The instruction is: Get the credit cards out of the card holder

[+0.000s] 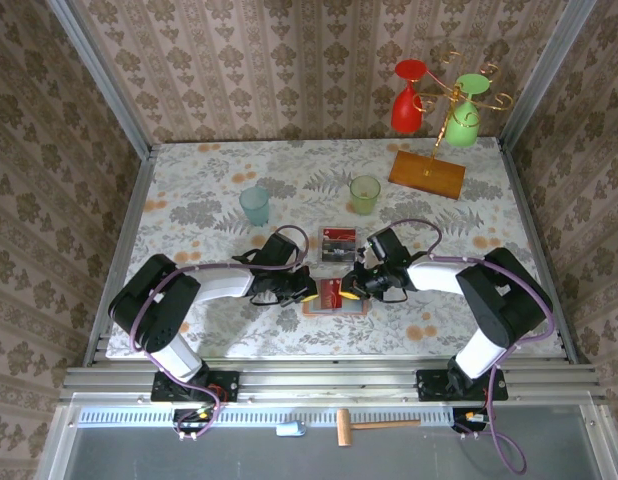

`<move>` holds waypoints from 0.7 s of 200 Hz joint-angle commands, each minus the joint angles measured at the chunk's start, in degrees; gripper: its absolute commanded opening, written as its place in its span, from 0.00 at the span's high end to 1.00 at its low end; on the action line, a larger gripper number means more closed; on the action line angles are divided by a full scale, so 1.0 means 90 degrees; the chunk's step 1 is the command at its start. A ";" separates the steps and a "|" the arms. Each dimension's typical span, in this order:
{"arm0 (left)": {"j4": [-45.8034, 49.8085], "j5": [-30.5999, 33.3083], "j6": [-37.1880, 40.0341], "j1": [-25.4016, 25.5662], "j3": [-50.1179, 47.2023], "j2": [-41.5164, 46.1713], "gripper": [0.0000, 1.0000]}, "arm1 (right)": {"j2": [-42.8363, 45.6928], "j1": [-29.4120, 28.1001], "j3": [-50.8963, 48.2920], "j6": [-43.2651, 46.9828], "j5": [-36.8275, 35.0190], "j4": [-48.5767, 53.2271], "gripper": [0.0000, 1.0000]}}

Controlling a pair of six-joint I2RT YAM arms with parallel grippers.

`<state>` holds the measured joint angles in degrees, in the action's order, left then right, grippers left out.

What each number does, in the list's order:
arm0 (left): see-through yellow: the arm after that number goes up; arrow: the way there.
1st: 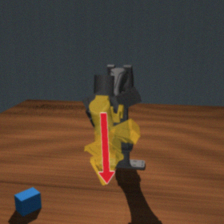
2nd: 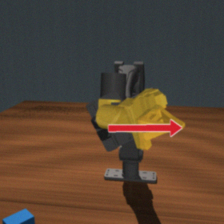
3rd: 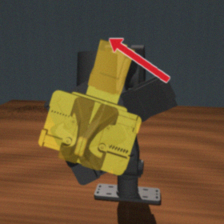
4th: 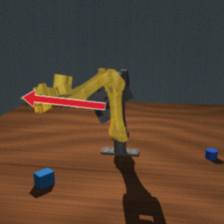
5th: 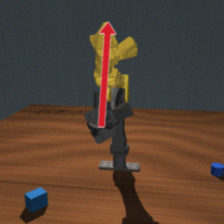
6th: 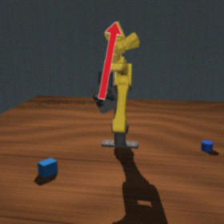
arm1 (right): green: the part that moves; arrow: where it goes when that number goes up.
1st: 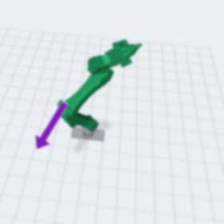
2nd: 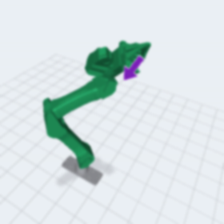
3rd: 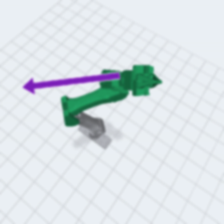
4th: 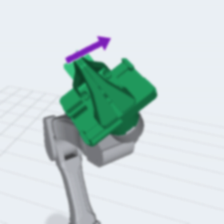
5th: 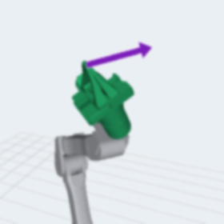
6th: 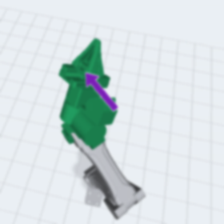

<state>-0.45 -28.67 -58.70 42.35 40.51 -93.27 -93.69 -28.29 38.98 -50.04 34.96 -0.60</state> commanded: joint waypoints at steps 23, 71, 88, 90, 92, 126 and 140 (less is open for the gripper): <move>0.0301 0.0109 0.0009 0.0041 -0.0193 0.0102 0.97 | 0.0305 0.0135 -0.0048 0.0391 -0.0261 0.0721 0.92; 0.0299 0.0150 -0.0031 0.0061 -0.0253 0.0203 0.96 | 0.0608 0.0260 0.0012 0.0724 -0.0483 0.1303 0.92; 0.0301 0.0154 -0.0040 0.0077 -0.0253 0.0208 0.96 | 0.0716 0.0299 0.0063 0.0850 -0.0564 0.1545 0.93; 0.0301 0.0157 -0.0055 0.0072 -0.0253 0.0210 0.96 | 0.0728 0.0301 0.0063 0.0860 -0.0576 0.1569 0.92; 0.0293 0.0165 -0.0054 0.0071 -0.0253 0.0216 0.96 | 0.0746 0.0302 0.0071 0.0872 -0.0589 0.1590 0.92; 0.0256 0.0167 -0.0089 0.0108 -0.0246 0.0226 0.96 | 0.0830 0.0321 0.0174 0.1000 -0.0567 0.1776 0.92; 0.0244 0.0177 -0.0113 0.0119 -0.0236 0.0243 0.96 | 0.0799 0.0321 0.0209 0.0990 -0.0500 0.1741 0.92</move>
<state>-0.43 -28.42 -58.92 42.85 39.40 -92.14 -87.35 -25.69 39.44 -42.92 31.46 11.94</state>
